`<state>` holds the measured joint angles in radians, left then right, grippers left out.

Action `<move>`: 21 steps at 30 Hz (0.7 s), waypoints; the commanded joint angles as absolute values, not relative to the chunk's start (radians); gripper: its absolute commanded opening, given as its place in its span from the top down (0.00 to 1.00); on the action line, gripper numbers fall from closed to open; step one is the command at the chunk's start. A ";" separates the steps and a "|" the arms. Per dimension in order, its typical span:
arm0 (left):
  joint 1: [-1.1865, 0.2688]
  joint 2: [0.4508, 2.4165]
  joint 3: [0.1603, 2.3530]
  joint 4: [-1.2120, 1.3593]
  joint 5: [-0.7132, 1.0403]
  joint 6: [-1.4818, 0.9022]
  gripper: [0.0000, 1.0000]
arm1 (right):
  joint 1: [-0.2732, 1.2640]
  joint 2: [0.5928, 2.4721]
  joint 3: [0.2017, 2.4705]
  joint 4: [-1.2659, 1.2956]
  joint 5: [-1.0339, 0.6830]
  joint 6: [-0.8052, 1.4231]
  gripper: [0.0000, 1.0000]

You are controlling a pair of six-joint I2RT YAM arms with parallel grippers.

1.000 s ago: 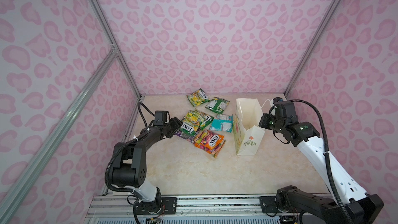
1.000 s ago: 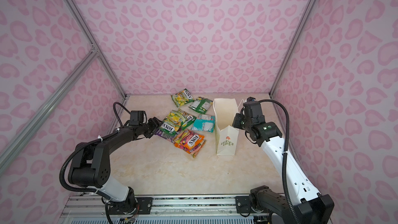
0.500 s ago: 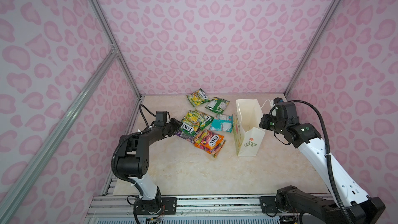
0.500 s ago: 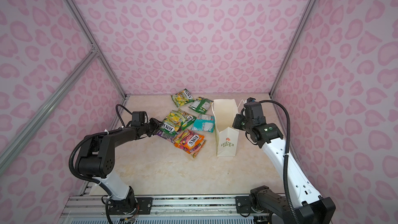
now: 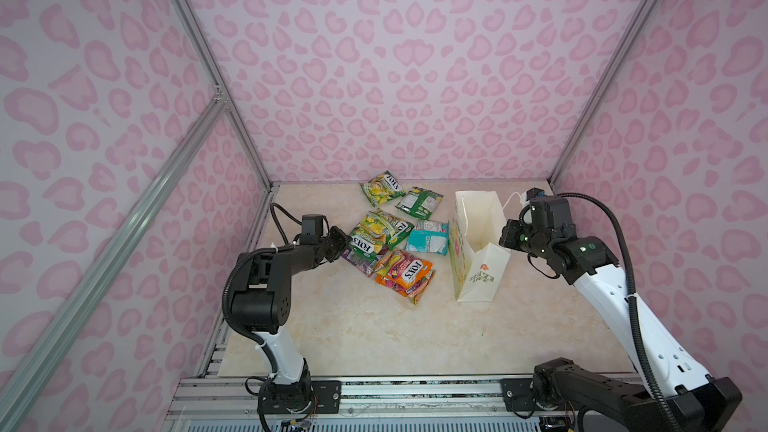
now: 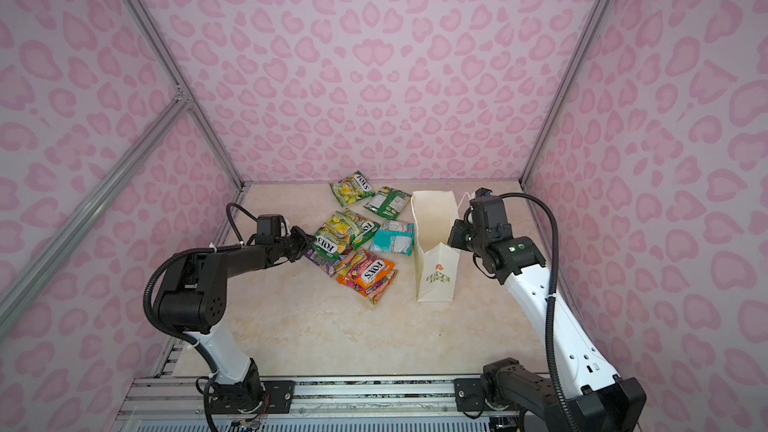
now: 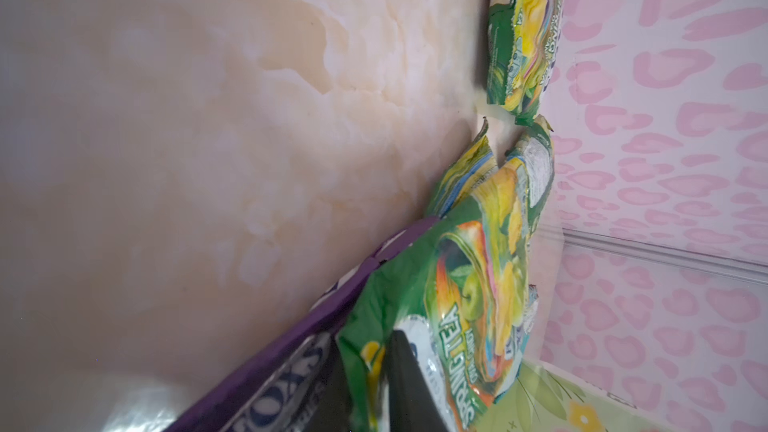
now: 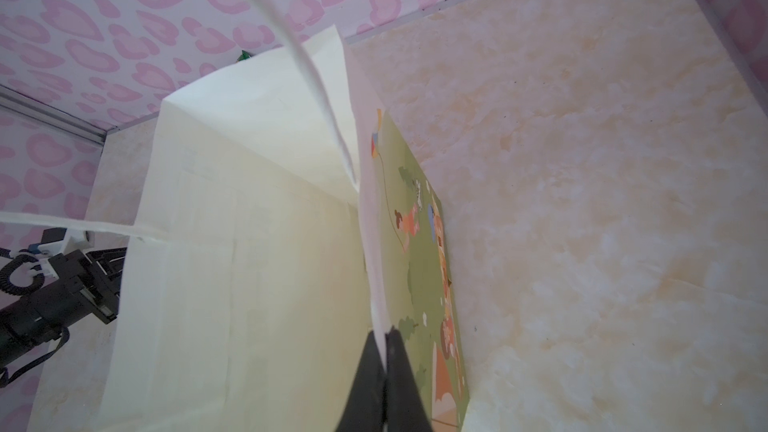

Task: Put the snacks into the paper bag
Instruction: 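Lower the left gripper onto the green Fox's Spring Tea bag and grasp it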

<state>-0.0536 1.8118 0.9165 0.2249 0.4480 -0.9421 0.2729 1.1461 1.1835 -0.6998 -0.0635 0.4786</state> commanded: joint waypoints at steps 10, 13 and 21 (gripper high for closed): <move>-0.073 1.634 0.936 0.216 0.540 -0.940 0.96 | 0.272 1.144 1.177 -0.674 -0.077 0.475 1.00; -0.088 1.564 0.943 0.174 0.535 -0.917 0.96 | 0.272 1.141 1.174 -0.675 -0.077 0.477 1.00; -0.121 1.339 0.989 -0.083 0.439 -0.775 0.96 | 0.272 1.137 1.164 -0.666 -0.078 0.480 1.00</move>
